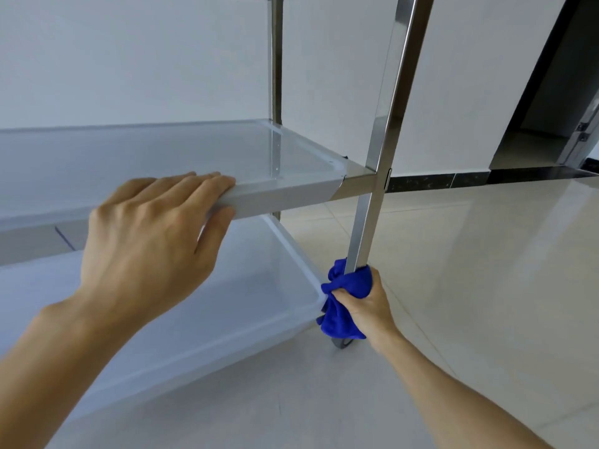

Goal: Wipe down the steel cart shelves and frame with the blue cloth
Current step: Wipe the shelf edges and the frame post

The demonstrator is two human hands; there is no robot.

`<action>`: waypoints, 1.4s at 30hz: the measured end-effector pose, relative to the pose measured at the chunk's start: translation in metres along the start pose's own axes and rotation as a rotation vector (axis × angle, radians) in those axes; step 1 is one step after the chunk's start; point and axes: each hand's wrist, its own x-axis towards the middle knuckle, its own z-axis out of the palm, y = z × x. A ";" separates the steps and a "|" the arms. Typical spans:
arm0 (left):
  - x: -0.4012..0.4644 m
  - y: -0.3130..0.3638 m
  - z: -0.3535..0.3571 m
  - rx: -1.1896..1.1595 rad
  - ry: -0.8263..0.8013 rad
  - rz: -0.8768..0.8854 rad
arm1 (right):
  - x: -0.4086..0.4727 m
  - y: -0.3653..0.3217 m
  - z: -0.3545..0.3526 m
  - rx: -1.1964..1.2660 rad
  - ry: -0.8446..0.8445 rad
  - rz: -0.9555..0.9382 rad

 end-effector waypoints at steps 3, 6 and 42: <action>-0.001 0.000 0.001 0.004 -0.008 0.002 | -0.003 -0.004 0.000 0.026 0.021 0.027; -0.001 0.000 0.002 0.011 0.003 0.001 | 0.003 -0.039 -0.002 -0.095 0.072 -0.114; -0.005 -0.042 -0.058 -0.130 -0.119 -0.296 | -0.042 -0.244 0.008 -1.214 -0.291 -1.042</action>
